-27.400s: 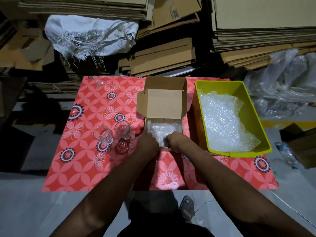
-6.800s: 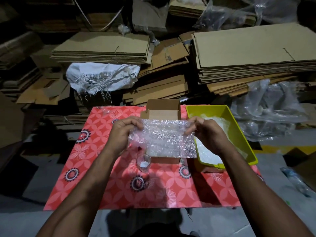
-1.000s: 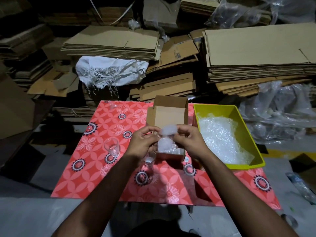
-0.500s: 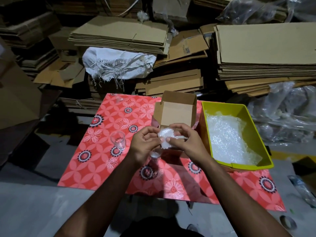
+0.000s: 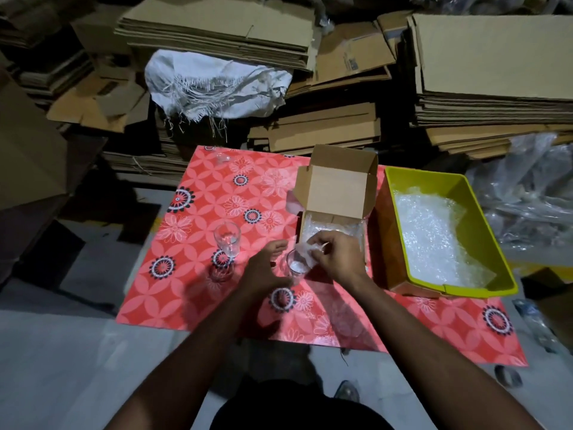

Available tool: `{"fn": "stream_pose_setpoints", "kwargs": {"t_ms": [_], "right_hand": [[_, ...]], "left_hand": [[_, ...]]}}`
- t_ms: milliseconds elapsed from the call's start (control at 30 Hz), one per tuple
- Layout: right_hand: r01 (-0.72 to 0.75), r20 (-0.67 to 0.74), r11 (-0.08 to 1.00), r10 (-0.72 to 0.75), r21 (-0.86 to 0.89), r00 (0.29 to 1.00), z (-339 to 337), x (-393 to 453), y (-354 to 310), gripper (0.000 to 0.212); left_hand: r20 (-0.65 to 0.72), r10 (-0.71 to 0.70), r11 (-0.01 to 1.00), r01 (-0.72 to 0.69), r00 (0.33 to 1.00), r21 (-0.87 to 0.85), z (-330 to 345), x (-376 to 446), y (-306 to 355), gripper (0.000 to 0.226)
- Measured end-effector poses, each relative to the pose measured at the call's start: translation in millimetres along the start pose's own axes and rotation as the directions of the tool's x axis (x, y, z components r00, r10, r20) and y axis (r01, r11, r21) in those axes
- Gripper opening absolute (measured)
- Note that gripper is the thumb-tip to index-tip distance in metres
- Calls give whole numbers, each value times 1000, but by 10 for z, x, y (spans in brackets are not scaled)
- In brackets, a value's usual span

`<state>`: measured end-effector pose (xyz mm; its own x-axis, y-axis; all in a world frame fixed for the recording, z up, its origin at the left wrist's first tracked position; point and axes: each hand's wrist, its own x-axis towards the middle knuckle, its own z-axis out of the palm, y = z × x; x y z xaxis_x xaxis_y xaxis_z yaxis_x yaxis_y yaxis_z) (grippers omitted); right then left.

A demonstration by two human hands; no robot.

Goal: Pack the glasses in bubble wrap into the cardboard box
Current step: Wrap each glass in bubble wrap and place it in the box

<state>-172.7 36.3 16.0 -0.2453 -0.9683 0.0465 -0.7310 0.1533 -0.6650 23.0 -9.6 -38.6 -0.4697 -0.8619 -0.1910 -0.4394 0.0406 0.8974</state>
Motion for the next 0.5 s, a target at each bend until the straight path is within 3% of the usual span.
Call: {"fn": "stream_pose_setpoints", "kwargs": {"t_ms": [133,333,433,500], "right_hand": [[192,117,967,-174,-169,978,176,-21,-34,20],[368,350,873,-252,-321,902,218,-46,-19,15],[458,416,791,-287,-404,863,233,-61,4,24],[486,386,727,-320,-486,865,219,-97,44,34]], "left_hand": [[9,37,998,-36,999,-46,150,166,-104,82],[-46,87,989,-92,995,-117,236,248,-248,70],[-64,75,985,-84,995,-148,248,262,-293,68],[-71,81,983,-92,994,-162,256,267,-304,67]]}}
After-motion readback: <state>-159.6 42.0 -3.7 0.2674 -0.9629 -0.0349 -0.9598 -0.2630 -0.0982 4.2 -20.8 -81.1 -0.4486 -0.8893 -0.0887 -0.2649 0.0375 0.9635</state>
